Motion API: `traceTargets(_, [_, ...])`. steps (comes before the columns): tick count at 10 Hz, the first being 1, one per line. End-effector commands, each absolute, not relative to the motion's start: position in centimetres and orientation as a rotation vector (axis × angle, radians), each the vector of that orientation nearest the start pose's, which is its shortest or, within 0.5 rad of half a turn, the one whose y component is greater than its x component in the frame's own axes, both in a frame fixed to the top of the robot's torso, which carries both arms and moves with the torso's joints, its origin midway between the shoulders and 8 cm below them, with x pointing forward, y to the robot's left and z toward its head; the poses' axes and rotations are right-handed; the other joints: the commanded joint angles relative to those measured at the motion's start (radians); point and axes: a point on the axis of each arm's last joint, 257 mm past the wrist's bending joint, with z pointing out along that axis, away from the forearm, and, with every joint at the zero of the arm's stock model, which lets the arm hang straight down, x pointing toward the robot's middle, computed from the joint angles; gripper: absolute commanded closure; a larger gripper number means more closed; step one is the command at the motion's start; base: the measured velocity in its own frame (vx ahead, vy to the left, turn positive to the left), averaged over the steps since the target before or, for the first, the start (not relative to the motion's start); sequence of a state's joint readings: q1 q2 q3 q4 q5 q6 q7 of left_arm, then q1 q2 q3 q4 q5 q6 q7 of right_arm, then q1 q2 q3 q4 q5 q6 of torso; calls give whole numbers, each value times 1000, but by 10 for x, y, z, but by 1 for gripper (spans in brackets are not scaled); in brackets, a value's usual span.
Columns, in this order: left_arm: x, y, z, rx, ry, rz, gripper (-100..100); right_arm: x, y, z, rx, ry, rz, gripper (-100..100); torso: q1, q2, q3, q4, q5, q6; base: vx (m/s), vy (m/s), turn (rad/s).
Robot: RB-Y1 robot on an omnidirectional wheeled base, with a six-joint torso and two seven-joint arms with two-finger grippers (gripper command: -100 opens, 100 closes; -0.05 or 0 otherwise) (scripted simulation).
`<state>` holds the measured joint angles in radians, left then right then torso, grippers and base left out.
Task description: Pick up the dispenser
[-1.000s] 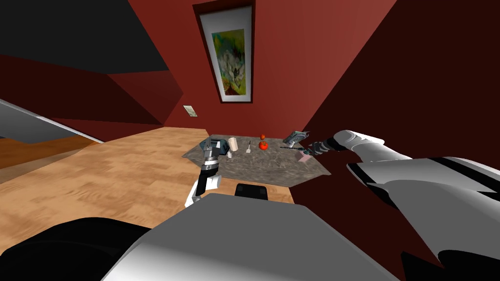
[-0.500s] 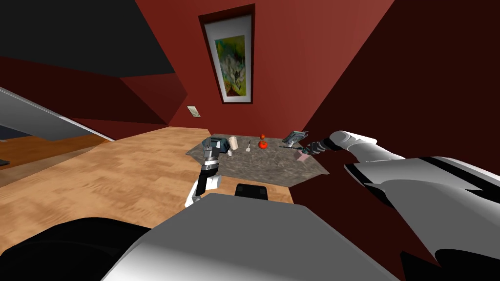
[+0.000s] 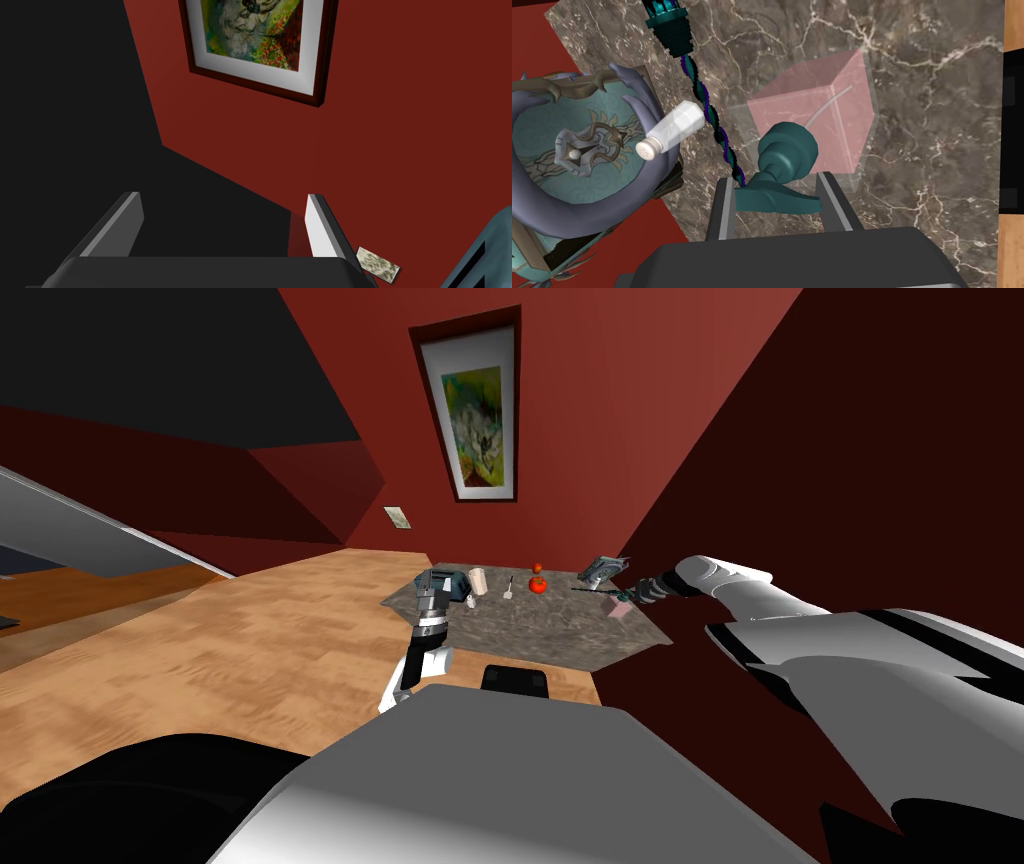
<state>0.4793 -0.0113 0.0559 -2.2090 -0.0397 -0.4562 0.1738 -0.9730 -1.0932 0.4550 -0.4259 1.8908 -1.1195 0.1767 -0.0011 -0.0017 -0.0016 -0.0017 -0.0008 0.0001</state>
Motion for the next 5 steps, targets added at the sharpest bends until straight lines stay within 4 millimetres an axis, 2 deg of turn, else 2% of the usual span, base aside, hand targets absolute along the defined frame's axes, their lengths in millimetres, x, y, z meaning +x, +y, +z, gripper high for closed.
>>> traceTargets(1, [363,299,-9,-787,633,-1364,0,521,-601,-180,-1541,2280,-528,0,0,0,0,0,0,0,0,0,0])
traceTargets(2, [363,299,-9,-787,633,-1364,0,513,-607,-177,-1567,2267,-518,100,0,0,0,0,0,0,63,61,-145])
traceTargets(5, [363,299,-9,-787,633,-1364,0,508,-611,-173,-1584,2253,-513,100,5,-4,-3,-1,1,0,66,69,-80])
